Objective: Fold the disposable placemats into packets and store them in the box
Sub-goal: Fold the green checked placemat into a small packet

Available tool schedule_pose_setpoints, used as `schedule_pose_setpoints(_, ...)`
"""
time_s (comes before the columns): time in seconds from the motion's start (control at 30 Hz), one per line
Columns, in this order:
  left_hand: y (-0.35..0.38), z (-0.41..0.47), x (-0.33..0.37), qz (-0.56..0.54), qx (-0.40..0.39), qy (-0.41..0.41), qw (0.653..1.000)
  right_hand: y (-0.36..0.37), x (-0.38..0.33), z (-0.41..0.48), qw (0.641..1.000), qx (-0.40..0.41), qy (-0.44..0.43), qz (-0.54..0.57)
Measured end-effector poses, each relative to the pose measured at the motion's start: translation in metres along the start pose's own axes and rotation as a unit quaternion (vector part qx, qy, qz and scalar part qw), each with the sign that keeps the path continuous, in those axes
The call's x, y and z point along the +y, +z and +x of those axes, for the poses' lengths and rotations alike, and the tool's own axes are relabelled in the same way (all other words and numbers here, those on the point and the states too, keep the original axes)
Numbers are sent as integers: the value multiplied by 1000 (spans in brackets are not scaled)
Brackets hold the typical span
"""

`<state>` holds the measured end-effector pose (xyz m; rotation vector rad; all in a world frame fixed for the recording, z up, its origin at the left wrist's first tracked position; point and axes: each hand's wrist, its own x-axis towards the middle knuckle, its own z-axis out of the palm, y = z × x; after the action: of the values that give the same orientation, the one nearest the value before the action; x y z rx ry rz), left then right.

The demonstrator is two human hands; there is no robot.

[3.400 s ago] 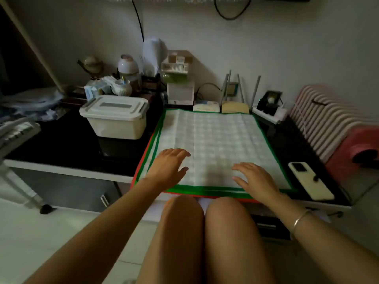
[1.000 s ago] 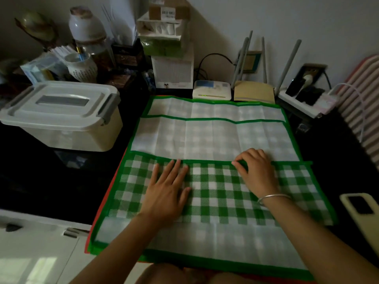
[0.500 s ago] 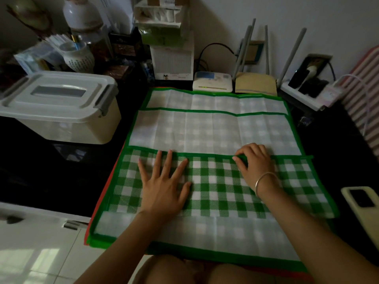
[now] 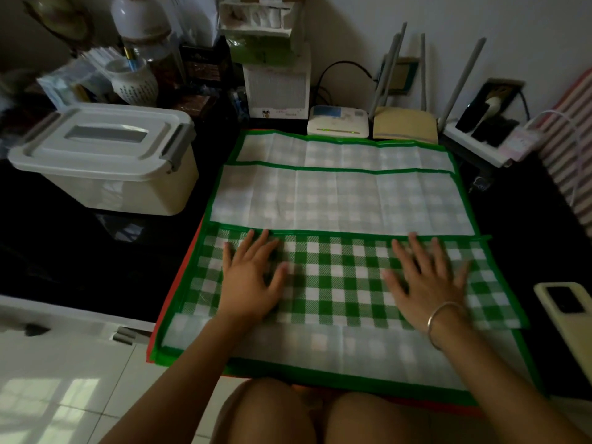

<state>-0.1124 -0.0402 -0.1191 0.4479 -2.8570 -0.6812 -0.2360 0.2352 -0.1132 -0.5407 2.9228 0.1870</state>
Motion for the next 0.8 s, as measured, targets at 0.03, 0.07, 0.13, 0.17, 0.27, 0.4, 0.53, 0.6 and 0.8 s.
schedule_pose_setpoints(0.03, -1, -2, -2, 0, 28, -21, 999, 1, 5, 0, 1000, 1, 25, 10)
schedule_pose_setpoints(0.07, -1, -3, -4, 33, 42, -41, 998, 2, 7, -1, 999, 1, 37, 15)
schedule_pose_setpoints(0.13, -3, -2, -3, 139, -13, -71, 988, 1, 4, -1, 999, -12, 42, 20)
schedule_pose_setpoints(0.17, -5, 0, -1, 181, -56, -80, 979, 0, 3, -1, 999, -18, 41, 23)
schedule_pose_setpoints(0.27, -17, 7, 18, 286, -106, -48, 951, -1, 3, -1, 999, -15, 40, 26)
schedule_pose_setpoints(0.4, -18, 9, 62, 246, -139, 54, 958, 0, 1, 0, 999, -18, 38, 34)
schedule_pose_setpoints(0.53, -4, 9, 92, 187, -226, 91, 952, -10, 3, 1, 996, -31, 45, 66)
schedule_pose_setpoints(0.6, -3, 16, 95, 201, -242, 82, 946, -24, 0, 8, 996, -10, 58, 71)
schedule_pose_setpoints(0.8, 0, 22, 102, 233, -263, 62, 934, -67, -40, 80, 988, 117, -20, 100)
